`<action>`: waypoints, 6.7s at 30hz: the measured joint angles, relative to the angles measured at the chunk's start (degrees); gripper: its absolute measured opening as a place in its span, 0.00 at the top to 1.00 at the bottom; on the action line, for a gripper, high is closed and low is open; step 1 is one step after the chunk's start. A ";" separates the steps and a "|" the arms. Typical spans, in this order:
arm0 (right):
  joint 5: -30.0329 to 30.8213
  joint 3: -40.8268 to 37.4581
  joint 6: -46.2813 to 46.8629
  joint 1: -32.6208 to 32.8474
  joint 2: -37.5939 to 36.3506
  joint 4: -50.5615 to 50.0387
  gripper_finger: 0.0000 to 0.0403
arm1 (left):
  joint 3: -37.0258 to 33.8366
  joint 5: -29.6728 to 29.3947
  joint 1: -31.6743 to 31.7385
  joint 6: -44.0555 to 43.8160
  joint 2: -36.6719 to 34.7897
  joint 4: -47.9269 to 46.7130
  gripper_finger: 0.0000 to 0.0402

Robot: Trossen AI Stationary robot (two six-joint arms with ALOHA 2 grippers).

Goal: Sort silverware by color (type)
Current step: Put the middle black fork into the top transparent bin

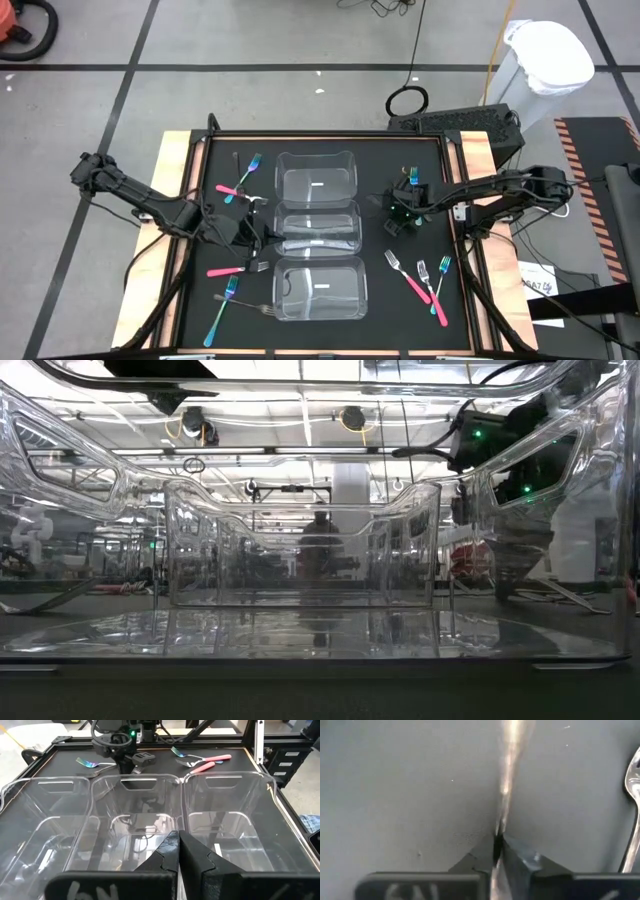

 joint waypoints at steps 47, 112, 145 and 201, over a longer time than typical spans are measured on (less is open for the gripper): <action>11.15 -0.13 -10.53 9.58 -22.16 21.46 0.99 | 0.02 -11.65 -1.19 -2.92 -0.02 9.72 0.97; 60.54 38.45 -40.63 43.56 12.57 33.62 0.98 | 5.79 -7.83 -11.67 15.13 12.96 38.86 0.46; 60.80 38.45 -39.19 44.38 13.32 32.72 0.98 | 5.79 -15.18 -9.71 26.23 20.07 59.12 0.46; 60.55 38.42 -38.01 44.36 13.31 30.49 0.84 | 5.79 -15.89 -6.68 31.95 32.46 83.84 0.99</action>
